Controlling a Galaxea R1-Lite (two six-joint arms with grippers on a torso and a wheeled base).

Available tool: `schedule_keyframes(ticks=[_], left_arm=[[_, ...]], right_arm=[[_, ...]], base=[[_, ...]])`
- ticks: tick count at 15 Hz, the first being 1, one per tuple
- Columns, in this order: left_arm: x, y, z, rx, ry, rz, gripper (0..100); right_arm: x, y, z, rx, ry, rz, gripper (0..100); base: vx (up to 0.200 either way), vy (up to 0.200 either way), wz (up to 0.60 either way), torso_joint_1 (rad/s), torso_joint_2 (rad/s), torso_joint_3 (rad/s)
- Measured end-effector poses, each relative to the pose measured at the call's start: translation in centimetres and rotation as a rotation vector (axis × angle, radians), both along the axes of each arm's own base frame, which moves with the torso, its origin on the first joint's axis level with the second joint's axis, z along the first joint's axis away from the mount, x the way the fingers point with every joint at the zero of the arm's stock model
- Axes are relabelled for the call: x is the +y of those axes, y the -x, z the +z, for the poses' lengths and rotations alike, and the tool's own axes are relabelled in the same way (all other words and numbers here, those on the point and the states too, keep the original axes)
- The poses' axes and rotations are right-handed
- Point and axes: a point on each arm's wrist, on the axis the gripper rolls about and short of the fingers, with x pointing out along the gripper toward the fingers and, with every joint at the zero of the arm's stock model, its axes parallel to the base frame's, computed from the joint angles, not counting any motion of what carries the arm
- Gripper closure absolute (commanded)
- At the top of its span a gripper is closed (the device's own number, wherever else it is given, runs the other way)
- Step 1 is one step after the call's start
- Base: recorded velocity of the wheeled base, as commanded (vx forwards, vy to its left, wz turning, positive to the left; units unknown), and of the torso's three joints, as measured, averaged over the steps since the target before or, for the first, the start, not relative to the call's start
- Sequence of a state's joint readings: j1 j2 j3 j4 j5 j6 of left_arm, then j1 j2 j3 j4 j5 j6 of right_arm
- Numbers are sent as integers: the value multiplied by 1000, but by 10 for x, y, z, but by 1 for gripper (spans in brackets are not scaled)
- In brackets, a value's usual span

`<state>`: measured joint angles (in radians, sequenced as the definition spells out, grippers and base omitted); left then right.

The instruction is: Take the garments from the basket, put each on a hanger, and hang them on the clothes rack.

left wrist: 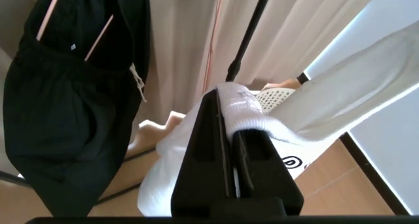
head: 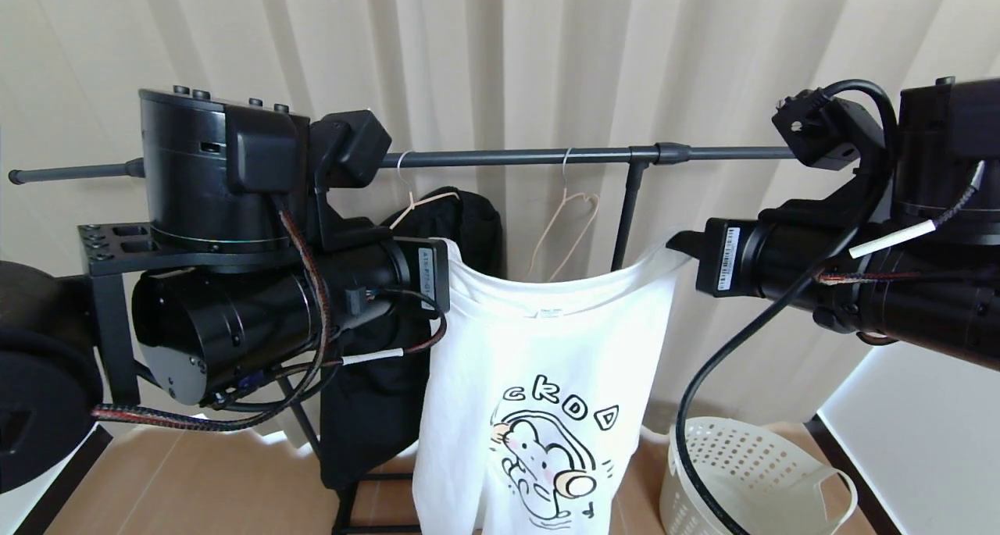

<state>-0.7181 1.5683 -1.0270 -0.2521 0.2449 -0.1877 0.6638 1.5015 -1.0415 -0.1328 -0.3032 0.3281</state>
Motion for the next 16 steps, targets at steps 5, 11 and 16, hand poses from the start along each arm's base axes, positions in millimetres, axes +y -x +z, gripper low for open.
schedule_keyframes(ticks=[5, 11, 16], left_arm=[[-3, -3, 8, -24, 10, -7, 100], [-20, -30, 10, -52, -20, -104, 100], [-22, -43, 11, -65, -15, -270, 100]], right_arm=[[-1, 5, -9, 58, 83, 2, 100], [19, 43, -25, 129, 278, 182, 100], [44, 76, -37, 163, 358, 345, 100]], base=[[0, 0, 0, 0, 0, 0], [0, 0, 0, 0, 0, 0], [0, 0, 0, 0, 0, 0]])
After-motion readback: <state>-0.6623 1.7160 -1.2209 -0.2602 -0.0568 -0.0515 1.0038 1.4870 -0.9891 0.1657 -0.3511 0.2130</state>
